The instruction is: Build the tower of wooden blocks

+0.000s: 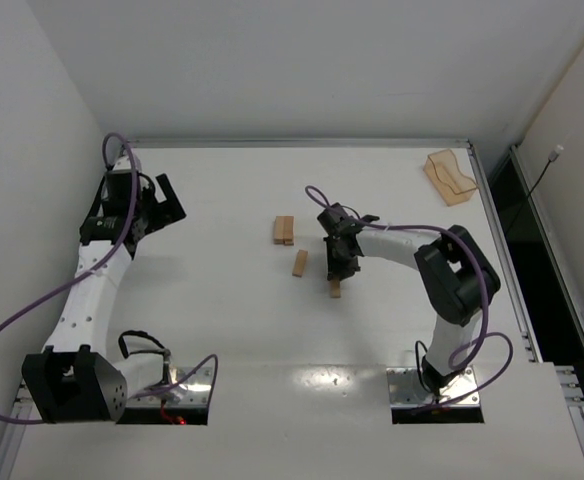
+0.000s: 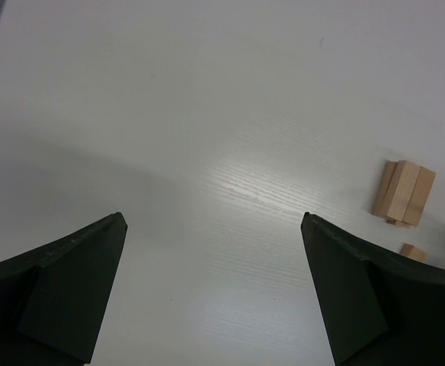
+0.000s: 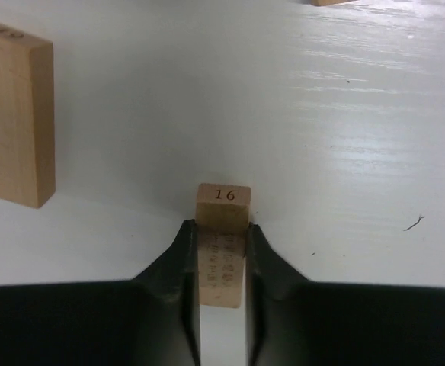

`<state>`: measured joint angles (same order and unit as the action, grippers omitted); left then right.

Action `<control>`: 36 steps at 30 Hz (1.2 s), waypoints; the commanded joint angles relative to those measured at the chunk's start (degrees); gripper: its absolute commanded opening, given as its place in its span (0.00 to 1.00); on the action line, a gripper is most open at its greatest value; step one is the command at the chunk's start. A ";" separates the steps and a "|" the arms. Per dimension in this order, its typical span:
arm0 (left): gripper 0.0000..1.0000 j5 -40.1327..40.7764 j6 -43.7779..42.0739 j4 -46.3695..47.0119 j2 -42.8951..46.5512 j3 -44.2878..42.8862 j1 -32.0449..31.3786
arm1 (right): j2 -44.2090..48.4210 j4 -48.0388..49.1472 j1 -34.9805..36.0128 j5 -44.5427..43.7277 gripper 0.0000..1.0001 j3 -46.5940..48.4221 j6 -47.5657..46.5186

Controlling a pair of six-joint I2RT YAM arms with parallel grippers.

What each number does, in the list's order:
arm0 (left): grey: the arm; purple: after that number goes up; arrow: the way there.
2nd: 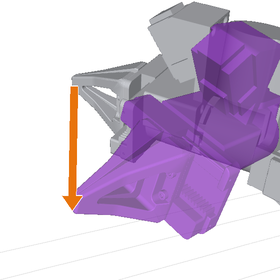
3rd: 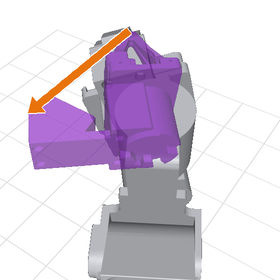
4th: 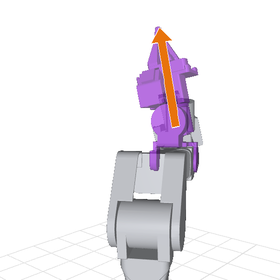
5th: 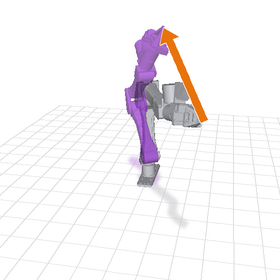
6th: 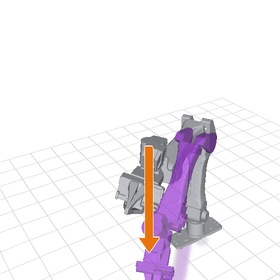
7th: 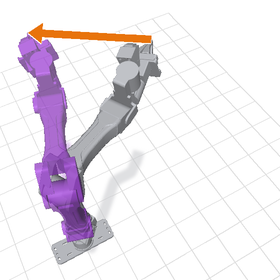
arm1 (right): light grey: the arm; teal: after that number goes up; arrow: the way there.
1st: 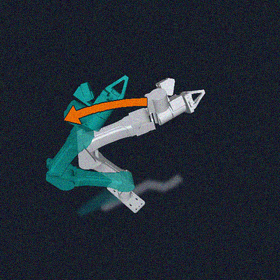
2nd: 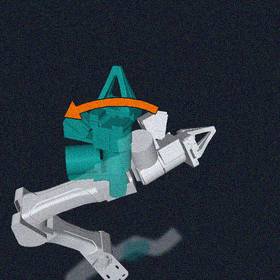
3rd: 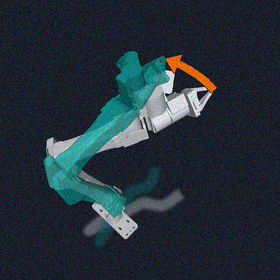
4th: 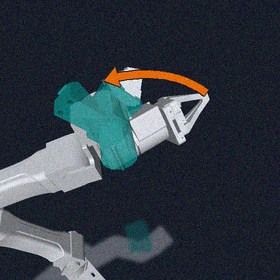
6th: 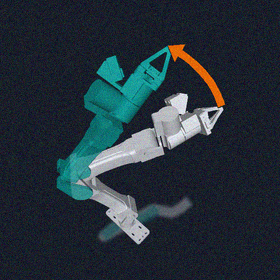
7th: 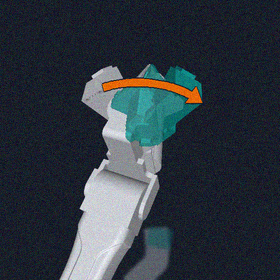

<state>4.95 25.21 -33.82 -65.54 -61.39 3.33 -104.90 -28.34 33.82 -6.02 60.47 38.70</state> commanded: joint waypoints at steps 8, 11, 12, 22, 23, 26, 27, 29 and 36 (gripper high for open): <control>0.99 -2.22 1.24 0.95 1.21 0.39 1.76 | 3.47 2.15 -0.16 -3.63 0.00 0.18 -3.35; 0.99 -3.45 1.24 1.56 0.59 0.39 1.76 | 9.00 3.28 -1.91 -6.98 0.00 1.41 -8.97; 0.99 -3.46 1.24 1.57 0.59 0.39 1.76 | 12.15 4.68 -2.70 -8.03 0.00 1.41 -10.73; 0.99 -5.48 0.29 3.32 -5.30 -4.09 1.24 | 16.49 4.70 -9.73 -4.37 0.00 3.95 -30.58; 0.99 -5.48 -0.42 3.33 -5.91 -4.88 0.54 | 15.35 4.70 -10.26 -2.78 0.00 4.74 -31.92; 0.99 -4.86 -2.27 3.33 -6.53 -6.55 -0.78 | 10.43 3.90 -12.72 1.00 0.00 9.04 -32.72; 0.99 -4.86 -2.27 3.33 -7.05 -7.34 -0.78 | 9.29 3.90 -13.25 1.79 0.00 10.01 -32.72; 0.99 -4.86 -2.27 3.33 -7.59 -7.95 -0.78 | 4.90 3.90 -14.57 3.47 0.00 13.60 -32.72; 0.99 -4.34 -2.79 3.33 -7.59 -8.49 -0.78 | -5.66 2.68 -17.65 5.49 0.00 20.66 -32.11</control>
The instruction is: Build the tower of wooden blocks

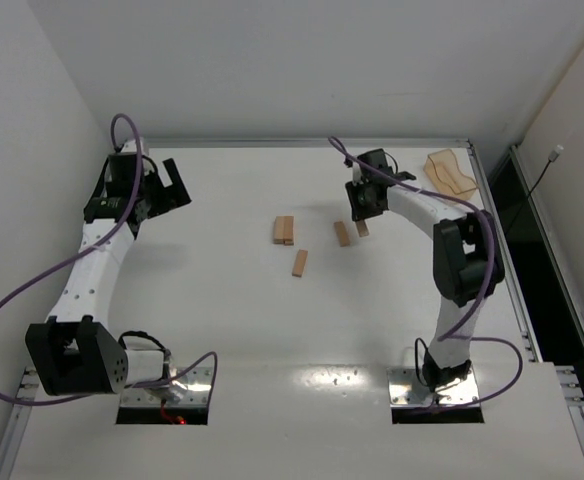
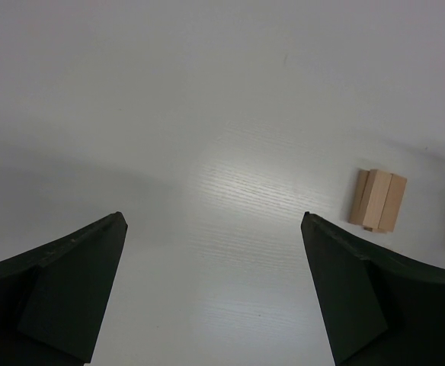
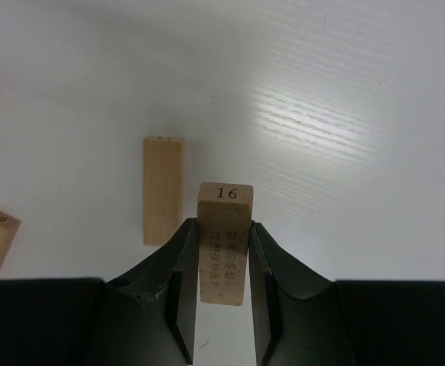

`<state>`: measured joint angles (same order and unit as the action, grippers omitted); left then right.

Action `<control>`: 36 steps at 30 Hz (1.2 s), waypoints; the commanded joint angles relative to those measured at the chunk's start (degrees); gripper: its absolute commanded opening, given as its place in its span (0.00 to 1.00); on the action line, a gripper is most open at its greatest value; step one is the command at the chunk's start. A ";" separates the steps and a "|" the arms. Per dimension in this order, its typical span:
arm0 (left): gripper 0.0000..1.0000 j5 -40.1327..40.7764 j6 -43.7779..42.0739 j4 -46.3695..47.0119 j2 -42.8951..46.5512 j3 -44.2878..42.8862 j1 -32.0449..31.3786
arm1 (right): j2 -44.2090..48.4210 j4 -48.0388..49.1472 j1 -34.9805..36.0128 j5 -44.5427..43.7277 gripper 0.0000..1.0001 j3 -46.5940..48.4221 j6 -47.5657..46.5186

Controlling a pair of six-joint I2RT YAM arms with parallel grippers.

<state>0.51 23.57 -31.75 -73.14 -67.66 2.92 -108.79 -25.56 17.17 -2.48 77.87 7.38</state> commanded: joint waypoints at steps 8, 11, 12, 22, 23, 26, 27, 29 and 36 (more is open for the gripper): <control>0.99 0.10 -1.16 1.25 -0.51 -2.21 -0.37 | -6.07 -0.10 -2.84 4.41 0.00 3.26 -0.78; 0.99 0.63 -1.16 1.25 -1.04 -2.21 -0.37 | -7.13 -0.10 -2.84 5.12 0.00 2.73 -0.26; 0.99 0.63 -1.16 1.25 -1.56 -2.21 -0.37 | -7.13 -0.10 -2.84 5.12 0.00 2.73 -0.26; 0.99 1.16 -1.16 1.78 -1.56 -1.69 -0.37 | -11.70 -0.10 -2.32 4.59 0.00 7.91 -0.26; 0.99 1.16 -1.16 1.78 -1.56 -1.69 -0.37 | -11.71 -0.62 -2.32 4.59 0.00 8.61 -0.26; 0.99 1.16 -1.16 1.78 -1.56 -1.69 -0.37 | -12.75 -0.63 -2.32 4.59 0.07 9.32 -0.26; 0.99 1.16 -1.16 1.78 -2.08 -1.69 -0.37 | -12.76 -0.63 -2.32 4.59 0.09 9.32 -0.26; 0.99 1.16 -1.16 1.78 -2.09 -1.69 -0.37 | -12.76 -0.63 -2.32 4.59 0.10 9.32 -0.26; 0.99 1.16 -0.63 1.78 -2.62 -2.21 -0.37 | -12.23 -0.63 -1.79 5.21 0.10 7.48 0.89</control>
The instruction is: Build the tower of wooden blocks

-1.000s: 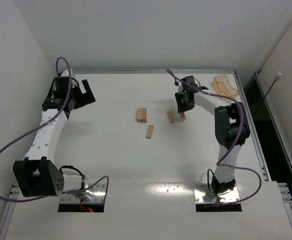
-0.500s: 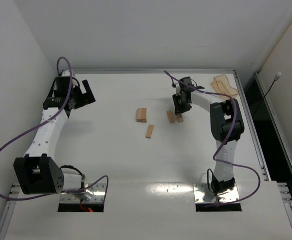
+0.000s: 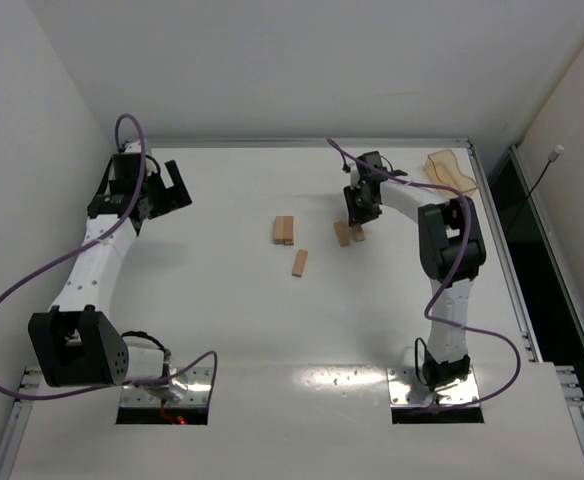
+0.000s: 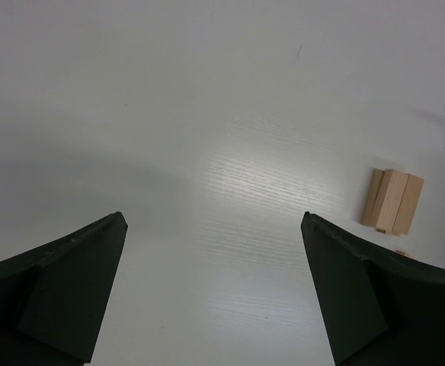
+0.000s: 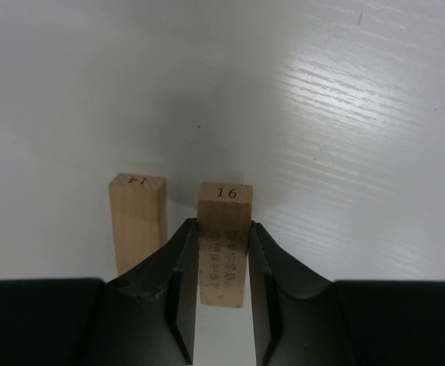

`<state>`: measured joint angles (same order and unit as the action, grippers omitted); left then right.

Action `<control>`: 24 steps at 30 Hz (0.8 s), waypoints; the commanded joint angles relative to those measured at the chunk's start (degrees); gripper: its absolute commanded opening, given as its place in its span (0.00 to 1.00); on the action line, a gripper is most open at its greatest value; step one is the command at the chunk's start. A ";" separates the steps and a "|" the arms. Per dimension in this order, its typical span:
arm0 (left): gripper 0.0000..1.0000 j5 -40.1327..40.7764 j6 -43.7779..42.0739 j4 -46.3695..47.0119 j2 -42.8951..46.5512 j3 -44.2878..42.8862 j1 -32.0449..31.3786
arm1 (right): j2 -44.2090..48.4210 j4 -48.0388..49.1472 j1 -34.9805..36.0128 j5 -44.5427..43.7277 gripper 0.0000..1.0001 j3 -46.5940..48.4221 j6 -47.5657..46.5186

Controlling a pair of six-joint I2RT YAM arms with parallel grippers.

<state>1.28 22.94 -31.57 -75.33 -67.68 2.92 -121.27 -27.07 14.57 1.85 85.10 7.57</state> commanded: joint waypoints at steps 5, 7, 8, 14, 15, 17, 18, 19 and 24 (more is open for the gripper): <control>0.99 -0.22 0.00 1.60 -0.43 -2.19 -0.37 | 0.25 0.88 0.81 0.88 0.23 0.24 0.69; 0.99 -0.22 0.00 1.60 -0.43 -2.19 -0.37 | 0.25 1.41 0.81 0.88 0.24 0.24 0.69; 0.99 -0.22 0.00 1.60 -0.43 -2.19 -0.37 | 0.77 1.41 0.81 0.88 0.30 0.24 1.21; 0.99 -0.75 0.00 1.60 0.10 -1.67 -0.37 | 1.83 1.93 0.81 0.26 0.35 -0.29 1.22; 0.99 -0.75 0.00 1.60 0.10 -1.14 -0.37 | 1.83 1.93 0.81 0.26 0.35 -0.29 1.22; 0.99 -0.75 0.00 1.60 0.10 -1.14 -0.37 | 2.45 1.93 0.29 0.26 0.35 -0.81 1.22; 0.99 -0.75 0.00 1.60 0.10 -1.14 -0.37 | 3.14 1.93 0.29 0.96 0.35 -0.81 0.69; 0.99 -1.36 0.52 1.60 0.10 -0.62 -0.37 | 3.15 1.93 0.29 2.01 0.36 -0.81 0.69; 0.99 -1.89 0.53 2.13 0.10 -0.61 -0.37 | 6.13 3.33 0.29 6.49 0.43 -1.34 2.26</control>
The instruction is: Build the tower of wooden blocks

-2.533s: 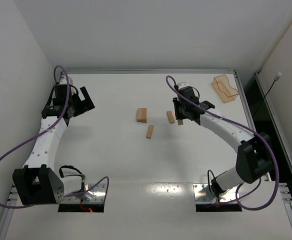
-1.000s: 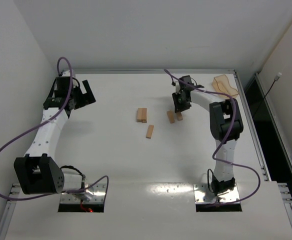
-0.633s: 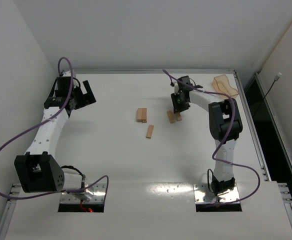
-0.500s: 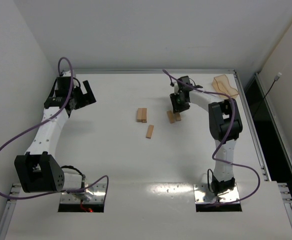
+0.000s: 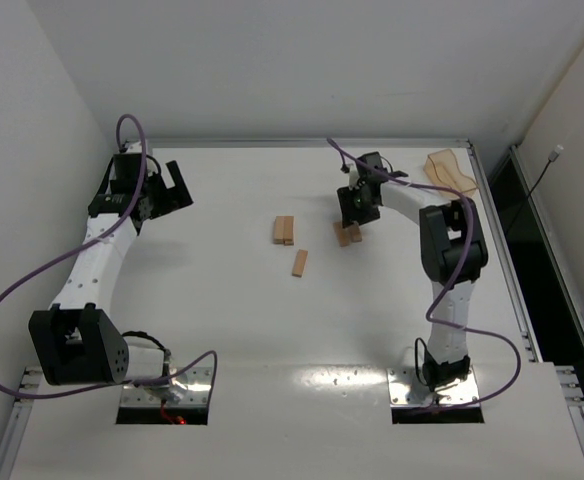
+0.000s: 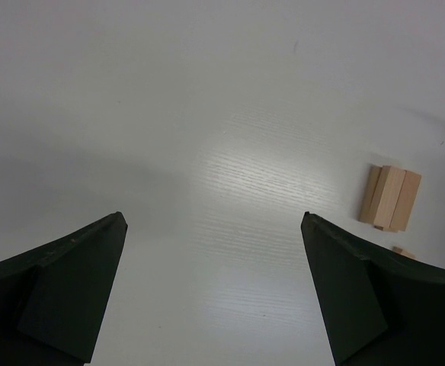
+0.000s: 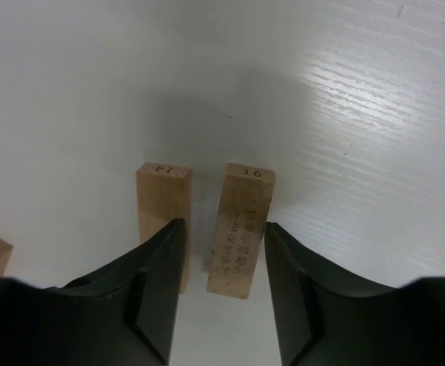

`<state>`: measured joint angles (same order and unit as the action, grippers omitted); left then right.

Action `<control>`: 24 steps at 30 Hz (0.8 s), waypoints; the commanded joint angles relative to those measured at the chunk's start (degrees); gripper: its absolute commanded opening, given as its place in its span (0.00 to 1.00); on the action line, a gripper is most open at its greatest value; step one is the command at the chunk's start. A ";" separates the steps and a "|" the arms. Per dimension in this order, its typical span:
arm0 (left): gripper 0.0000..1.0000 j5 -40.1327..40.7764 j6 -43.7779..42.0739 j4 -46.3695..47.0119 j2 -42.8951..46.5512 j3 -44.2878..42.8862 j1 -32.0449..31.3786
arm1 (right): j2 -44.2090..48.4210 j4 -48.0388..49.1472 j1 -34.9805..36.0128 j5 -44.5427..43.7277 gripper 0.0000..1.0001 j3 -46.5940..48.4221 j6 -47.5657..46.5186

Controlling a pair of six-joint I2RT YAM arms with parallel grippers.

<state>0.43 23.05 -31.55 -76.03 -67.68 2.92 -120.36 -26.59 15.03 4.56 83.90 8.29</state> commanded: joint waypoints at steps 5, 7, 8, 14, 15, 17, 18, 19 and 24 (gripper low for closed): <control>0.99 -1.04 0.95 2.11 0.79 -0.08 -0.37 | 6.27 2.86 -0.17 5.46 0.52 -0.75 2.60; 0.99 -1.04 0.95 2.11 0.79 -0.08 -0.37 | 6.80 2.86 -0.17 6.07 0.52 -0.75 2.60; 0.99 -1.56 0.95 2.11 0.79 -0.08 -0.37 | 6.80 2.86 -0.17 6.08 0.52 -0.75 2.60; 0.99 -1.57 0.95 2.11 0.79 -0.08 -0.37 | 6.80 2.16 1.58 2.13 0.68 -1.28 0.93; 0.99 -1.57 0.95 2.11 0.79 -0.08 -0.37 | 6.19 2.16 1.58 2.12 0.71 -1.28 0.93; 0.99 -1.57 0.95 2.11 0.79 -0.08 -0.37 | 6.19 1.45 1.58 0.20 0.77 -1.28 0.23; 0.99 -1.57 0.95 2.11 0.79 -0.08 -0.37 | 6.19 1.45 1.58 0.19 0.83 -1.28 -0.38; 0.99 -1.57 0.95 2.11 0.79 -0.08 -0.37 | 6.19 0.93 1.58 0.19 0.89 -1.28 -0.38; 0.99 -1.57 0.95 2.11 0.79 -0.08 -0.37 | 6.19 0.40 2.11 0.19 0.92 -2.68 -0.38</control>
<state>-0.51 23.22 -31.16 -76.03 -67.66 2.92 -115.72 -26.09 16.53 5.93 82.56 8.60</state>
